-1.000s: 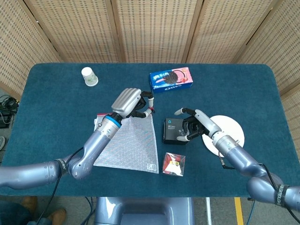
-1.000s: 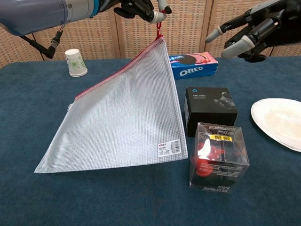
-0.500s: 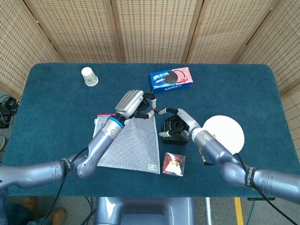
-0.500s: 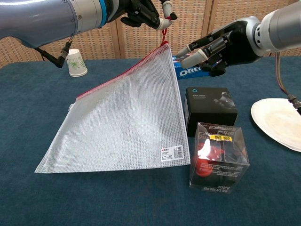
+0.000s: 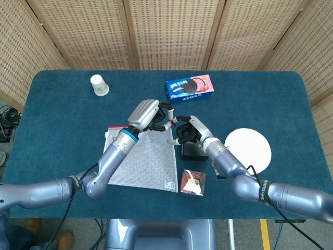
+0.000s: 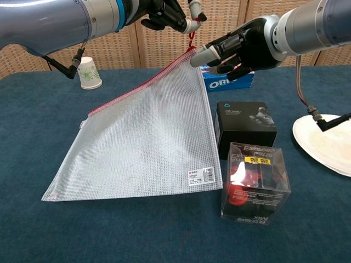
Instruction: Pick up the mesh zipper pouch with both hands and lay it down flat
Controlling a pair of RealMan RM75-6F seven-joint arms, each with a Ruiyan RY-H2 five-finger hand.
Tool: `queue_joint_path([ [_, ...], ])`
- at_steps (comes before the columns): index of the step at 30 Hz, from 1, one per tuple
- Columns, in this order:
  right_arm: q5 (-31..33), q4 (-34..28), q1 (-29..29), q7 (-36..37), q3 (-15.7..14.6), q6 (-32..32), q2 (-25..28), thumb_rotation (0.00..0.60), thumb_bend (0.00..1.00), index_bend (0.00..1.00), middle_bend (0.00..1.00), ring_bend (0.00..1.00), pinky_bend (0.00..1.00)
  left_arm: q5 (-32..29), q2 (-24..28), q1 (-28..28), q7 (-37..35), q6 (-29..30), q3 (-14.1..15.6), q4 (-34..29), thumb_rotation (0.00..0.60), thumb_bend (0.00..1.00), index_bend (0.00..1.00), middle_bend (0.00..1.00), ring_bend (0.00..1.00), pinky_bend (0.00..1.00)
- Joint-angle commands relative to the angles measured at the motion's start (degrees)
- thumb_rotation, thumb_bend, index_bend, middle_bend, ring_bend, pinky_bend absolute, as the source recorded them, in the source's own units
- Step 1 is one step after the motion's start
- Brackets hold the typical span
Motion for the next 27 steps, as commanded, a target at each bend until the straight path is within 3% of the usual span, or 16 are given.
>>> queue_joint_path([
  [1, 1.5, -0.2, 1.0, -1.5, -0.1, 1.3, -0.5, 0.600, 0.12, 0.45, 0.86, 0.85, 1.00, 0.0, 0.0, 0.0, -0.1, 0.1, 0.0, 0.0, 0.600, 0.72, 0.68, 1.00, 0.99, 1.00],
  [9, 5.2, 0.3, 2.4, -3.2, 0.6, 3.8, -2.4, 0.600, 0.17, 0.48, 0.86, 0.85, 1.00, 0.1, -0.2, 0.2, -0.6, 0.5, 0.2, 0.0, 0.600, 0.72, 0.68, 1.00, 0.99, 1.00],
  [27, 10.6, 1.2, 2.7, -7.9, 2.3, 7.1, -4.7, 0.600, 0.46, 0.54, 0.88, 0.86, 1.00, -0.3, 0.9, 0.5, -1.5, 0.1, 0.3, -0.8, 0.600, 0.72, 0.68, 1.00, 0.99, 1.00],
])
